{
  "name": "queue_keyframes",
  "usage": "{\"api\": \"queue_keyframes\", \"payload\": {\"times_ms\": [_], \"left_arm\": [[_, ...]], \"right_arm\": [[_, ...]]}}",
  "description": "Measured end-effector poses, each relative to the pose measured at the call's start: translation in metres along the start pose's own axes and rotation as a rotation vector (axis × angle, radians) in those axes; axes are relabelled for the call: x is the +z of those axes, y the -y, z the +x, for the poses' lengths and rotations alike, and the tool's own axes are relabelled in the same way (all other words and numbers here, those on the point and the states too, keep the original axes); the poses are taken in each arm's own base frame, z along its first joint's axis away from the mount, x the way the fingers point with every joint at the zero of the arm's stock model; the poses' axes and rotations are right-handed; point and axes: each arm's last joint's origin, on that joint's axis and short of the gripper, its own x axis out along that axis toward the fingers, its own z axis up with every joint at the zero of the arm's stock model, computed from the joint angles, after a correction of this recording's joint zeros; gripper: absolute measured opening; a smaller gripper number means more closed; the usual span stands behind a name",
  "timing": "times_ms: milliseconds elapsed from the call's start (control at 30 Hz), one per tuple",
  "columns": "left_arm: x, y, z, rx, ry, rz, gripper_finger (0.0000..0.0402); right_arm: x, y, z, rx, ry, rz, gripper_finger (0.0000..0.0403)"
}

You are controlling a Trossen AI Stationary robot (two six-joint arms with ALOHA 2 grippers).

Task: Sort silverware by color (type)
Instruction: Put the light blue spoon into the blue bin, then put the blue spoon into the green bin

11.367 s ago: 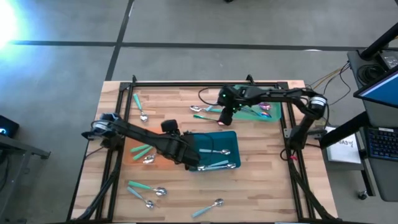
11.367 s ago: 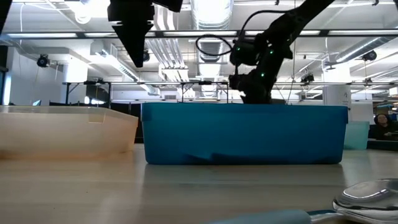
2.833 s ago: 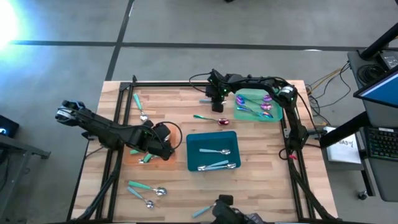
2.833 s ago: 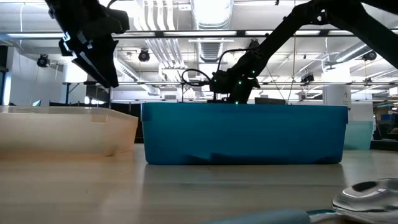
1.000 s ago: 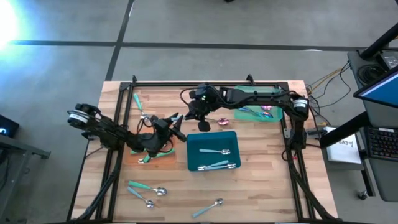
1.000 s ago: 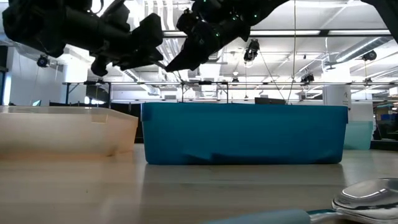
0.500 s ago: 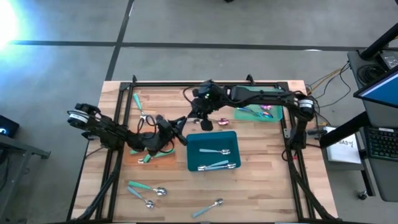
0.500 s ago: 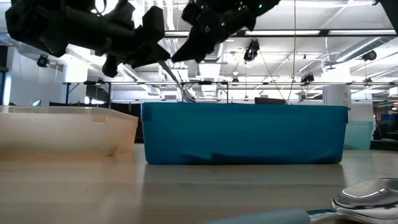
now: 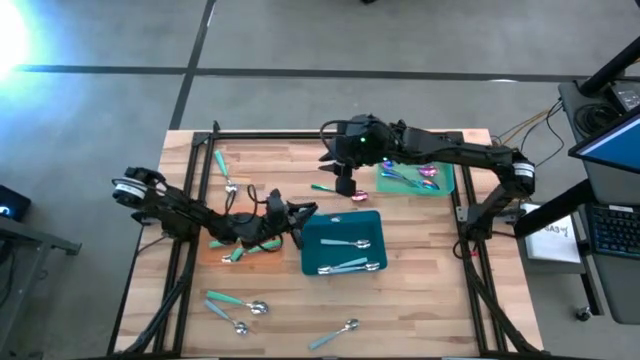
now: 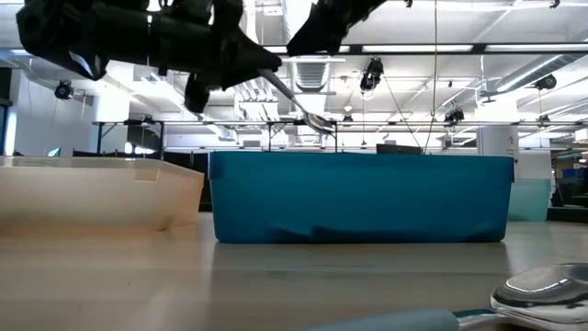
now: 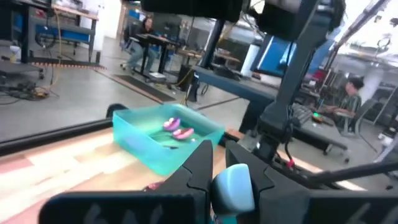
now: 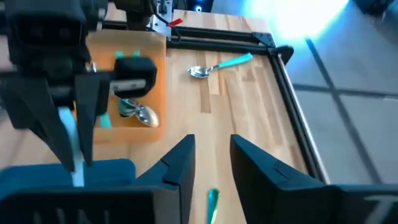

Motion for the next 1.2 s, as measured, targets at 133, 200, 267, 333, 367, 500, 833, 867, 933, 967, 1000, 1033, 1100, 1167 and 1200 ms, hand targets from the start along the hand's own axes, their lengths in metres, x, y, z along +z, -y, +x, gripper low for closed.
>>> {"api": "queue_keyframes", "payload": {"times_ms": [133, 200, 267, 333, 367, 500, 833, 867, 933, 967, 1000, 1033, 1100, 1167, 1200], "left_arm": [[-0.01, 0.007, 0.01, -0.019, -0.032, 0.02, 0.0015], [-0.016, 0.012, 0.016, -0.03, -0.043, 0.024, 0.0015], [-0.021, 0.016, 0.022, -0.039, -0.049, 0.018, 0.0015], [-0.026, 0.021, 0.027, -0.042, -0.057, 0.018, 0.0015], [-0.03, 0.023, 0.029, -0.041, -0.063, 0.024, 0.0015], [-0.039, 0.028, 0.036, -0.042, -0.076, 0.029, 0.0029], [-0.04, 0.04, 0.043, -0.06, -0.14, 0.055, 0.0121], [-0.038, 0.041, 0.044, -0.058, -0.15, 0.069, 0.0126], [-0.032, 0.041, 0.044, -0.043, -0.175, 0.102, 0.0135], [-0.029, 0.041, 0.044, -0.026, -0.196, 0.123, 0.0138], [-0.027, 0.04, 0.044, -0.012, -0.222, 0.148, 0.014], [-0.024, 0.038, 0.044, 0.001, -0.251, 0.174, 0.0141], [-0.017, 0.035, 0.043, 0.035, -0.305, 0.222, 0.0143], [-0.011, 0.031, 0.042, 0.061, -0.351, 0.261, 0.0143], [-0.008, 0.027, 0.042, 0.076, -0.371, 0.279, 0.0143]], "right_arm": [[0.001, -0.001, -0.011, 0.002, -0.009, 0.099, 0.0102], [-0.001, -0.002, -0.015, 0.009, -0.04, 0.132, 0.0104], [-0.006, -0.004, -0.015, 0.019, -0.09, 0.166, 0.0104], [-0.012, -0.006, -0.016, 0.033, -0.15, 0.202, 0.0102], [-0.015, -0.007, -0.016, 0.038, -0.184, 0.221, 0.01], [-0.027, -0.012, -0.017, 0.053, -0.309, 0.279, 0.0091], [-0.037, -0.027, -0.019, 0.095, -0.44, 0.272, 0.0077], [-0.038, -0.028, -0.019, 0.098, -0.447, 0.269, 0.0078], [-0.039, -0.029, -0.02, 0.103, -0.462, 0.259, 0.008], [-0.04, -0.03, -0.019, 0.105, -0.465, 0.257, 0.0082], [-0.041, -0.03, -0.019, 0.107, -0.469, 0.251, 0.0083], [-0.043, -0.03, -0.018, 0.111, -0.477, 0.242, 0.0084], [-0.046, -0.031, -0.017, 0.108, -0.488, 0.227, 0.0084], [-0.048, -0.031, -0.016, 0.11, -0.496, 0.222, 0.0082], [-0.049, -0.031, -0.015, 0.11, -0.5, 0.22, 0.008]]}}
